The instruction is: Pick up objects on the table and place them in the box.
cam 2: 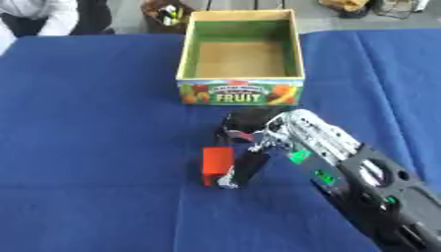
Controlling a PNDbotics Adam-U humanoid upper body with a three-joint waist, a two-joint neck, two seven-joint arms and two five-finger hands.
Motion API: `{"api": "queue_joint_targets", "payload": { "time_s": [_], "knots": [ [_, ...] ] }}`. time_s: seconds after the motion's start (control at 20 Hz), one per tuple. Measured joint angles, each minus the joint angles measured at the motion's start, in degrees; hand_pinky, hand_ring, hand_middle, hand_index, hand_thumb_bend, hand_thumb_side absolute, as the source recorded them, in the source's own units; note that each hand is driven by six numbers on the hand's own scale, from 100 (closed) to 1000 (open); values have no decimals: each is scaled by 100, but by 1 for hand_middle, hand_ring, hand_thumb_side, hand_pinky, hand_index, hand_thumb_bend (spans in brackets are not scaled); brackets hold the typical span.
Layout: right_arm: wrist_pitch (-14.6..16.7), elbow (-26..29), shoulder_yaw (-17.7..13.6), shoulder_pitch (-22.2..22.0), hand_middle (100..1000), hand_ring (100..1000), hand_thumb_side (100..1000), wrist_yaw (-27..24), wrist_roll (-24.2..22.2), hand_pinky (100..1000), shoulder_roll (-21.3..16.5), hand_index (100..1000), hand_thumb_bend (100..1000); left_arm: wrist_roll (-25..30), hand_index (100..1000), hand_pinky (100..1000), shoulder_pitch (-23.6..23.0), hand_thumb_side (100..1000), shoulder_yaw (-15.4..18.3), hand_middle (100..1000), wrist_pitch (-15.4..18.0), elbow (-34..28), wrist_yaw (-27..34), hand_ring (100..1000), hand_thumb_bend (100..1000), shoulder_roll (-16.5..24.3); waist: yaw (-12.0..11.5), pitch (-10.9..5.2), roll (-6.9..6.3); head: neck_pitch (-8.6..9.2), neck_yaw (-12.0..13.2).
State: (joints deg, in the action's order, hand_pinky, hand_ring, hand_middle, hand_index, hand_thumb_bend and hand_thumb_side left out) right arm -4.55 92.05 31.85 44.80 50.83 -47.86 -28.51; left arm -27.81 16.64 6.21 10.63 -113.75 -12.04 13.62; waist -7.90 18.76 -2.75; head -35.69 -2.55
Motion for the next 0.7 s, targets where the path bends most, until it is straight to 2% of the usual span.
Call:
{"api": "queue_joint_targets", "payload": {
  "time_s": [0.1,0.15,0.2,0.25,0.4,0.7],
  "knots": [
    [-9,-19,-1,0,526,791,621,3,91,778,5,705,374,1,712,389,0,1000,0,649,1,0,4,744,100,0,-1,3,0,1,-1],
    [-23,-20,-3,0,487,771,606,5,152,769,6,662,317,1,712,389,1,1000,0,649,1,0,8,744,100,0,0,4,0,1,-1],
    [-48,-20,-6,0,479,765,600,5,227,766,7,652,303,2,712,389,2,1000,0,649,1,0,11,744,100,0,2,5,1,1,-1],
    [-77,-20,-6,0,439,735,576,5,301,747,7,604,232,2,712,389,3,1000,0,649,1,0,13,745,100,0,4,5,1,1,-1],
    [-191,-20,-17,0,397,693,537,4,528,712,7,554,114,3,712,389,3,1000,0,649,1,0,15,745,100,0,11,5,2,1,-1],
    [-425,79,-104,3,362,670,514,-105,831,685,6,524,100,3,711,389,3,1000,0,649,1,0,15,745,100,0,21,5,2,1,0]
  ]
}}
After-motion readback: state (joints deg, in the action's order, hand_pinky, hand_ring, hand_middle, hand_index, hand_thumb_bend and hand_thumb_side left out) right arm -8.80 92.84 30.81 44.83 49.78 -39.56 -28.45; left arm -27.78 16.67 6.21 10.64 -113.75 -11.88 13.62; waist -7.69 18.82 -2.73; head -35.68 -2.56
